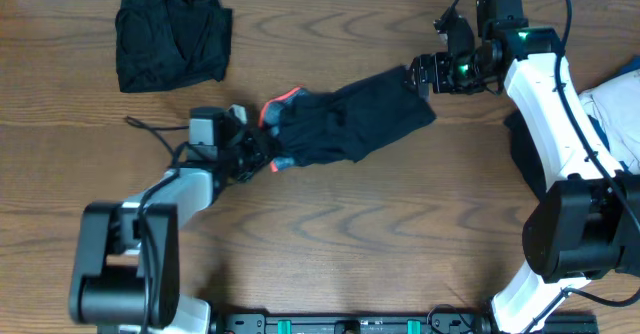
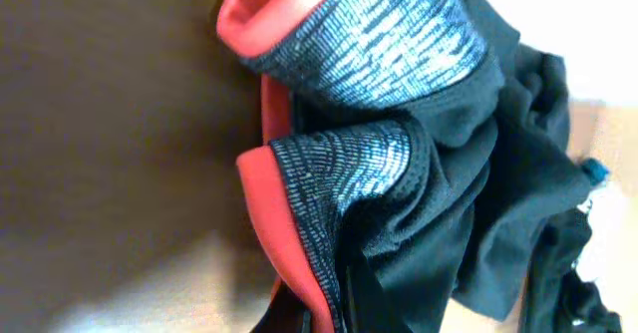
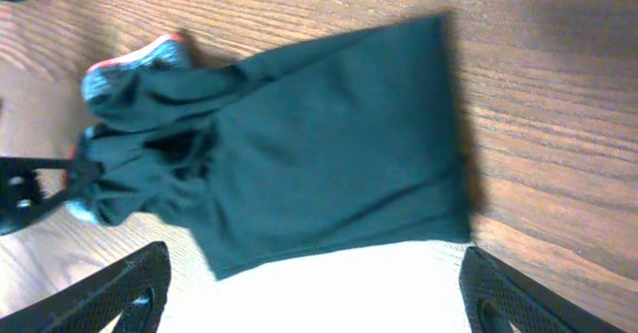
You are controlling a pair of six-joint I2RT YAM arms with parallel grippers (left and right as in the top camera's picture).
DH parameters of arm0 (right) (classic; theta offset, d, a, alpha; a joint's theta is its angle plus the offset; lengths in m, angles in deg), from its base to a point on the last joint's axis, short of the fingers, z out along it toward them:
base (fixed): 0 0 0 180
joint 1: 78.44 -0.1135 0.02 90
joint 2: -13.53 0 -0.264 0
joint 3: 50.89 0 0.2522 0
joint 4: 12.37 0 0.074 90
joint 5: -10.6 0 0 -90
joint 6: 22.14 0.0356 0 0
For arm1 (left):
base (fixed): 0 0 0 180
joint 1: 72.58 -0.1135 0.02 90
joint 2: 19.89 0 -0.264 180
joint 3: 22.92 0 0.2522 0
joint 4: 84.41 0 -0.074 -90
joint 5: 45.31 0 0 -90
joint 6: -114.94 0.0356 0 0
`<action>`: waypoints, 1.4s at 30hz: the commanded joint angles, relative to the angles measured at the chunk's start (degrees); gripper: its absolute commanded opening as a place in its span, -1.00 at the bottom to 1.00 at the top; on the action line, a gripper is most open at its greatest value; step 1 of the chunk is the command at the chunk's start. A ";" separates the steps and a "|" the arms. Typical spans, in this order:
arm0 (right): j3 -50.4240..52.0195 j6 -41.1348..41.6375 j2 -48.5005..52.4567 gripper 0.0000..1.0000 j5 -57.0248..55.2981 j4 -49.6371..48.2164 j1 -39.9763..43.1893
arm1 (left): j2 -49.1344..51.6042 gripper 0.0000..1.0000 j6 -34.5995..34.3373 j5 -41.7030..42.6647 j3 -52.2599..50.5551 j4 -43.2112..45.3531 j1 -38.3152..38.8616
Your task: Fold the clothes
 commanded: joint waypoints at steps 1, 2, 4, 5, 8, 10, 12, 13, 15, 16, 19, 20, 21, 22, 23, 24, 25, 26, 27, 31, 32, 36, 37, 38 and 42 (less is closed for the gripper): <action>0.39 -1.05 0.15 0.80 -0.59 -0.24 -0.13 | -5.20 -0.88 6.38 -2.49 0.26 -4.79 -3.15; 0.39 -1.05 0.15 0.80 -0.59 -0.31 -0.13 | -6.78 -0.88 7.39 -3.61 0.26 -6.91 -4.02; 0.39 -1.05 0.15 0.79 -0.59 -0.35 -0.13 | -10.14 -0.88 8.85 -5.99 0.26 -10.88 -5.73; 0.39 -1.05 0.15 0.79 -0.59 -0.33 -0.13 | -11.89 -0.88 9.35 -7.10 0.26 -12.87 -6.56; 0.39 -1.03 0.15 0.73 -0.59 -0.35 -0.13 | -17.31 -0.89 10.21 -10.16 0.37 -18.71 -8.96; 0.39 -0.98 0.15 0.65 -0.59 -0.39 -0.13 | -20.70 -0.88 11.21 -11.65 0.85 -22.62 -10.25; 0.39 -0.55 0.15 0.60 -1.09 -0.37 -0.50 | -23.54 -0.88 13.64 -13.53 2.23 -27.21 -10.64; 0.39 -0.28 0.15 0.59 -1.81 -0.35 -0.79 | -24.59 -0.88 14.95 -14.99 3.28 -29.79 -10.64; 0.39 -0.20 0.15 0.60 -3.69 -0.37 -1.55 | -26.23 -0.88 17.33 -18.45 6.36 -35.91 -10.32; 0.39 -0.20 0.15 0.60 -4.63 -0.39 -2.05 | -26.60 -0.88 18.32 -19.78 8.04 -38.69 -10.10; 0.39 -0.20 0.15 0.61 -6.71 -0.61 -3.58 | -26.75 -0.88 20.41 -21.84 13.57 -46.10 -9.66; 0.39 -0.20 0.15 0.61 -7.30 -0.74 -4.26 | -26.75 -0.88 20.98 -21.88 15.39 -48.04 -9.53; 0.39 -0.20 0.15 0.61 -7.89 -0.98 -5.16 | -26.75 -0.88 21.09 -21.88 17.03 -49.70 -9.51; 0.39 -0.20 0.17 0.61 -8.13 -1.16 -5.73 | -26.75 -0.88 21.18 -21.88 18.29 -50.77 -9.42; 0.39 -0.20 0.22 0.61 -8.37 -1.44 -6.43 | -26.75 -0.88 21.18 -21.88 19.15 -51.32 -9.40; 0.39 -0.20 0.24 0.62 -8.52 -1.75 -7.10 | -26.75 -0.88 21.16 -21.86 19.87 -51.56 -9.40; 0.39 -0.20 0.37 0.62 -8.52 -2.19 -7.89 | -26.77 -0.87 21.18 -21.86 20.35 -51.63 -9.40; 0.39 -0.20 0.46 0.63 -8.52 -2.54 -8.52 | -26.75 -0.76 21.16 -21.86 20.48 -51.58 -9.40; 0.39 -0.20 0.59 0.63 -8.50 -2.82 -9.11 | -26.75 -0.54 21.16 -21.86 20.48 -51.63 -9.40; 0.42 -0.17 0.81 0.63 -8.48 -3.45 -11.37 | -26.69 -0.33 21.14 -21.88 20.48 -52.28 -9.40; 0.42 -0.17 0.87 0.63 -8.48 -3.58 -11.91 | -26.60 -0.25 21.14 -21.86 20.48 -52.37 -9.40; 0.42 0.22 1.95 0.64 -8.50 -3.89 -13.99 | -25.81 0.55 21.16 -21.90 20.44 -53.72 -9.42; 0.42 0.24 2.36 0.64 -8.48 -3.89 -14.40 | -25.49 0.72 21.14 -21.90 20.44 -54.25 -9.42; 0.42 0.24 2.69 0.64 -8.50 -3.85 -14.75 | -25.11 0.86 21.14 -21.90 20.44 -54.73 -9.42; 0.42 0.28 4.28 0.64 -8.48 -3.87 -15.13 | -22.93 0.96 19.61 -24.35 20.35 -55.93 -9.77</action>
